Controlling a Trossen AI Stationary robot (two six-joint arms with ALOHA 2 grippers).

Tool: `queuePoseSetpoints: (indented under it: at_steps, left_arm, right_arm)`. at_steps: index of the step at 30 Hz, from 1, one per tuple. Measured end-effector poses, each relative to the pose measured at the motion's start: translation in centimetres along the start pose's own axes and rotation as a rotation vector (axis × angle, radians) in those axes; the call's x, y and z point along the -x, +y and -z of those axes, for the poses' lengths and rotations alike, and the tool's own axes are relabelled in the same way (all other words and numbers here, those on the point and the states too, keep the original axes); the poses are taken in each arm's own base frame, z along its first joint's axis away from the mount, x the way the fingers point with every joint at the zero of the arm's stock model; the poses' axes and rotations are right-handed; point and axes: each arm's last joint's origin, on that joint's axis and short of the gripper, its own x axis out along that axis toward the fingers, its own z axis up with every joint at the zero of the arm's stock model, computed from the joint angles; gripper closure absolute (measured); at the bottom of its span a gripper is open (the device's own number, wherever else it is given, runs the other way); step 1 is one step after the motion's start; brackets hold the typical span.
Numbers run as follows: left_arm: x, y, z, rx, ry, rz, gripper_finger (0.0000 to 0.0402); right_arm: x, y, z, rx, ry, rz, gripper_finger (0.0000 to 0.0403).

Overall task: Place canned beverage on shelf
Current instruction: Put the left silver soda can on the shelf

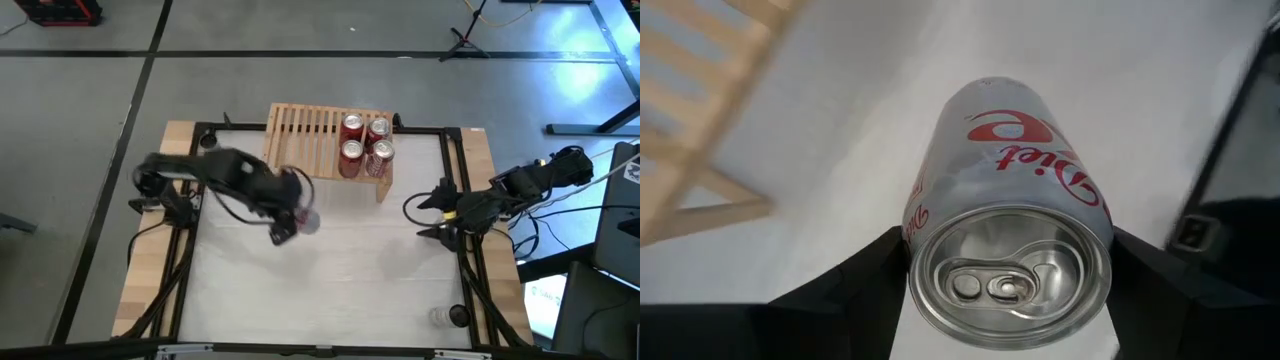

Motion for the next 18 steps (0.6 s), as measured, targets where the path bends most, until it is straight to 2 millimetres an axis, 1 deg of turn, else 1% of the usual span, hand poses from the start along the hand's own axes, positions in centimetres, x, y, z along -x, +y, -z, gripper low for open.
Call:
queuePoseSetpoints:
  at_steps: [3, 5, 10, 14, 18]
  left_arm:
    - [-3.5, -1.9, -0.3, -0.041, 0.092, -0.024, 0.0144]
    - [-5.4, -2.9, -0.4, -0.07, 0.145, -0.035, 0.0144]
    - [-9.6, -4.2, -0.6, -0.129, 0.25, -0.062, 0.0144]
    - [-12.0, -4.8, -0.7, -0.149, 0.266, -0.124, 0.0144]
    - [-13.6, -5.5, -0.2, -0.177, 0.318, -0.133, 0.0144]
  right_arm:
    - [-0.1, 0.1, 0.1, 0.003, 0.031, -0.039, 0.0045]
    - [0.0, 0.2, 0.1, 0.004, 0.043, -0.057, 0.0045]
    - [-0.1, 0.2, 0.1, 0.02, 0.043, -0.058, 0.0045]
    - [0.0, 0.2, 0.1, 0.034, 0.039, -0.053, 0.0045]
    - [0.0, 0.2, 0.1, 0.041, 0.038, -0.052, 0.0045]
